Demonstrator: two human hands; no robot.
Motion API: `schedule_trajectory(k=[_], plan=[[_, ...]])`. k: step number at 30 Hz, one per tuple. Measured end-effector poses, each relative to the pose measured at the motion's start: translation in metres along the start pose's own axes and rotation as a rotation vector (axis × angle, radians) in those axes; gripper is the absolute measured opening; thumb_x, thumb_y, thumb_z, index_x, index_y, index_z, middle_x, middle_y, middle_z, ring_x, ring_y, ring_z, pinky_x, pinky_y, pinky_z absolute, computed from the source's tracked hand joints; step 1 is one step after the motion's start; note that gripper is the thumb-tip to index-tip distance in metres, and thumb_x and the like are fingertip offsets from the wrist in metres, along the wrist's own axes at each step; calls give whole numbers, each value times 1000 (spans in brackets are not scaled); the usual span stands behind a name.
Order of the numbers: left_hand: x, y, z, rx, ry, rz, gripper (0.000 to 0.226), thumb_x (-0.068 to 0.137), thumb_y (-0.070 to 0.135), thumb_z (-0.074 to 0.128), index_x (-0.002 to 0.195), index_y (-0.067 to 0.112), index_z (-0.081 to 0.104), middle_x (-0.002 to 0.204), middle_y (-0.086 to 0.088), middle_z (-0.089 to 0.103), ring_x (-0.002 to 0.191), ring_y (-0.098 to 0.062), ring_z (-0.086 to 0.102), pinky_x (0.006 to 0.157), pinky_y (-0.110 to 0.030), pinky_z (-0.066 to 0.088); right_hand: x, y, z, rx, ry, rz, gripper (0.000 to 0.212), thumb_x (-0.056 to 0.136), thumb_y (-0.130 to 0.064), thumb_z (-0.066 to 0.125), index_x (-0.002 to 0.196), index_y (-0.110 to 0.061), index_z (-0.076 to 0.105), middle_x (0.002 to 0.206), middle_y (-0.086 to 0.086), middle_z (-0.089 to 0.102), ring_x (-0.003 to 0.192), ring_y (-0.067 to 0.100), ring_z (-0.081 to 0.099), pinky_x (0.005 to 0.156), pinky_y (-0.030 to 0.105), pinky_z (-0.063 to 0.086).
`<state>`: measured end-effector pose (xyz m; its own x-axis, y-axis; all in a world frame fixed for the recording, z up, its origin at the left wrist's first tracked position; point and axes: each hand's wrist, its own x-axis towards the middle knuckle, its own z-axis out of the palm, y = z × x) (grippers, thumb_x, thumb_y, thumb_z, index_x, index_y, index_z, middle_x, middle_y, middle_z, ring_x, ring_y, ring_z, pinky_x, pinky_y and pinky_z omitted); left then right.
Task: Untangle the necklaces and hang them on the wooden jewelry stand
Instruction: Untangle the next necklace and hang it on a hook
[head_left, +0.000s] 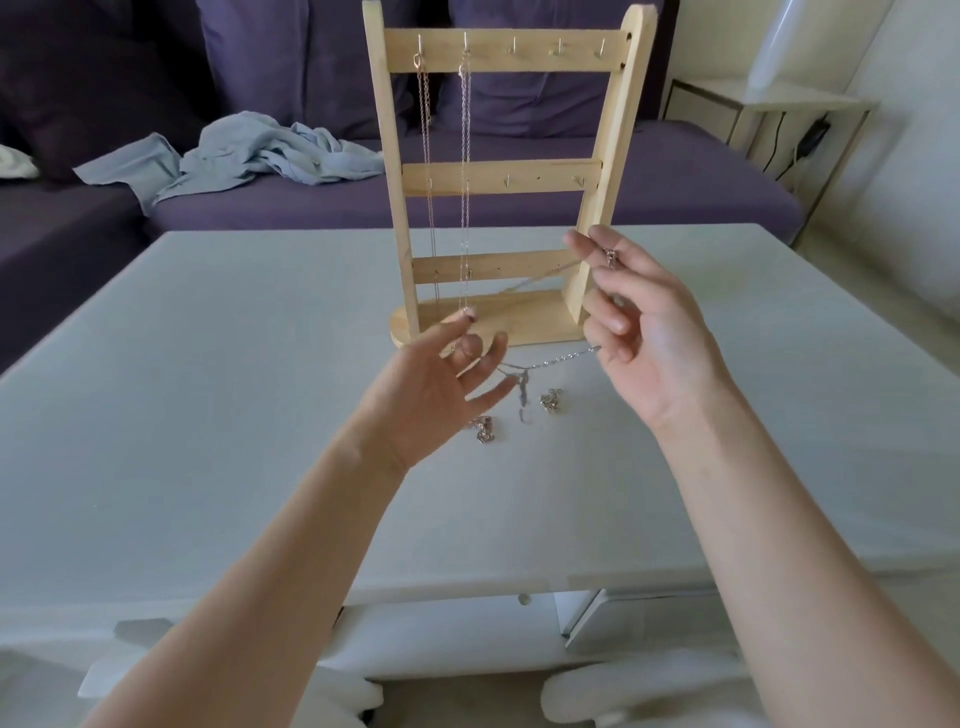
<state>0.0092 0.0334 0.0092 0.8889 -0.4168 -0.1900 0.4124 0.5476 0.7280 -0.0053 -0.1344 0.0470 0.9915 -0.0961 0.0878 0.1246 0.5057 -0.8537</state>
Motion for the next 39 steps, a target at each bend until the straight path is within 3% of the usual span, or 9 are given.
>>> schedule_trajectory(k=[4,7,11,16,20,26,29,32,39], plan=[[0,8,0,-91,-86,80,15,86,24,57,95,33,66,75,8,53,101,-20,65,97,-58,41,-1,2,3,85,-61,46,28,93,6,36,102,-14,53,112,1,62,40,4,28,32,13,21],[1,9,4,-89,-191,41,29,86,21,54,110,34,63,102,2,60,110,-29,62,86,-42,51,-1,9,5,29,-40,56,29,92,6,36,105,-14,53,114,0,62,41,4,29,33,13,21],[1,4,6,121,-173,-151,32,91,14,50,119,27,60,125,-11,57,104,-34,65,66,-25,57,0,4,1,29,16,-11,31,92,9,34,103,-13,53,115,1,61,43,4,31,34,14,21],[-5,-1,5,297,-206,-328,30,90,0,50,118,11,57,99,-14,70,67,-10,66,62,-16,53,-1,-3,-5,17,45,-20,31,92,7,36,104,-14,54,113,-2,63,47,6,35,37,14,23],[-7,1,6,376,-209,-328,29,79,9,60,108,12,61,86,-4,70,59,-6,55,60,-16,50,-2,-8,-9,25,112,-32,29,92,6,38,110,-13,52,116,-1,63,50,6,37,38,15,24],[-6,1,8,269,-171,-227,16,76,17,60,91,16,64,66,4,60,76,-13,65,97,-32,46,-1,-13,-16,115,187,-102,31,92,3,40,115,-15,51,121,-2,61,56,8,43,44,16,34],[-4,1,7,120,-110,-216,15,77,13,60,91,11,63,67,0,55,65,-13,63,75,-26,57,0,-14,-18,135,202,-118,31,92,3,39,114,-16,51,121,-2,61,55,8,44,43,16,33],[-2,2,6,105,-61,-220,15,77,10,62,91,10,65,72,-1,56,59,-8,57,58,-16,53,0,-13,-18,111,204,-114,31,93,3,38,115,-15,50,122,-1,59,54,7,43,40,16,30],[5,-8,-2,446,183,-156,12,89,-7,54,88,0,64,74,-9,70,62,-8,68,60,-13,54,-1,-16,-21,317,186,-150,34,92,3,38,112,-21,54,119,0,59,53,7,44,42,14,32]])
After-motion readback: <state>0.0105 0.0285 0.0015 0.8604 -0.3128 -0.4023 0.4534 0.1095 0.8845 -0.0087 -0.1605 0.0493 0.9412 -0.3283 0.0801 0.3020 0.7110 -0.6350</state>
